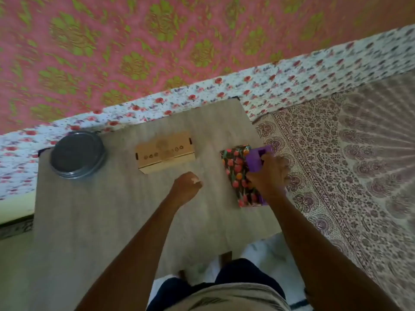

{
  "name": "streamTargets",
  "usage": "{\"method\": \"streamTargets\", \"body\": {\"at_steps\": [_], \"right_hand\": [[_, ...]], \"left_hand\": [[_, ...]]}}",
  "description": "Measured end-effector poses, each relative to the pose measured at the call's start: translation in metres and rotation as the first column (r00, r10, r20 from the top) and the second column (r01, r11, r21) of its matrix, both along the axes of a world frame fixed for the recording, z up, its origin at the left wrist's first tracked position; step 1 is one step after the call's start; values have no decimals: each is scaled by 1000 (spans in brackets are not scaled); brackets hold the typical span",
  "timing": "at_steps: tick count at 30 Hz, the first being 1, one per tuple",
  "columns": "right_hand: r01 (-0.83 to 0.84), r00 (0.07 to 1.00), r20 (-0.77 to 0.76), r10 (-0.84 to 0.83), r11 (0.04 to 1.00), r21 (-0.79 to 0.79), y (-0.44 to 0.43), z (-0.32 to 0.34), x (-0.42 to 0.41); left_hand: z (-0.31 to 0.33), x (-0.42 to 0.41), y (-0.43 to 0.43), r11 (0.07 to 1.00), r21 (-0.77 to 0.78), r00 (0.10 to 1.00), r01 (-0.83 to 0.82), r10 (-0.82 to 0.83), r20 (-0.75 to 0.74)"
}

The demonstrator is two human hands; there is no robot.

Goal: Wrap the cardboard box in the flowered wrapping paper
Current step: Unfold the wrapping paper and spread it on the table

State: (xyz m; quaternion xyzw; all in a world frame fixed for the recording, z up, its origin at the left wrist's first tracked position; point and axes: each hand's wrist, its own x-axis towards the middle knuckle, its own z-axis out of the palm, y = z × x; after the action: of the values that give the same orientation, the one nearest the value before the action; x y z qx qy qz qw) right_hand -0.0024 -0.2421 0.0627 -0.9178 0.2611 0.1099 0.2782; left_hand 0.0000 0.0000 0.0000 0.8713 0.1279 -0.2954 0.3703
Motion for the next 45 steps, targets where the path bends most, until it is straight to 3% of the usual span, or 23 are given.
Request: {"method": "streamTargets", "body": {"at_steps": [4,8,15,20,24,28,42,45], "right_hand": [[2,997,-74,-4,1000,-30,-31,-23,4],[-45,996,-68,54,991,122,-52,-46,11],[-97,995,38,93,990,105,-66,-69,19],[-87,996,23,85,985,149,-65,-66,21],[-176,983,-19,181,972,155,-40,-59,21],[-167,986,12,167,978,122,-29,-56,20],[-169,985,-27,169,986,10,-32,-71,13],[-235,972,-40,232,961,-147,-27,-71,10]], "left_hand": [[-28,3,-61,971,-90,965,-223,207,-158],[-47,5,-117,914,-149,910,-376,334,-247],[-69,7,-155,874,-75,876,-481,475,-83],[-63,0,-139,850,-58,850,-524,519,-91],[-57,-13,-120,831,19,829,-557,557,-58],[-56,-28,-91,760,101,760,-642,649,-48],[-66,-84,-23,829,38,829,-558,558,10],[-64,-83,-19,834,28,834,-551,551,23]]}}
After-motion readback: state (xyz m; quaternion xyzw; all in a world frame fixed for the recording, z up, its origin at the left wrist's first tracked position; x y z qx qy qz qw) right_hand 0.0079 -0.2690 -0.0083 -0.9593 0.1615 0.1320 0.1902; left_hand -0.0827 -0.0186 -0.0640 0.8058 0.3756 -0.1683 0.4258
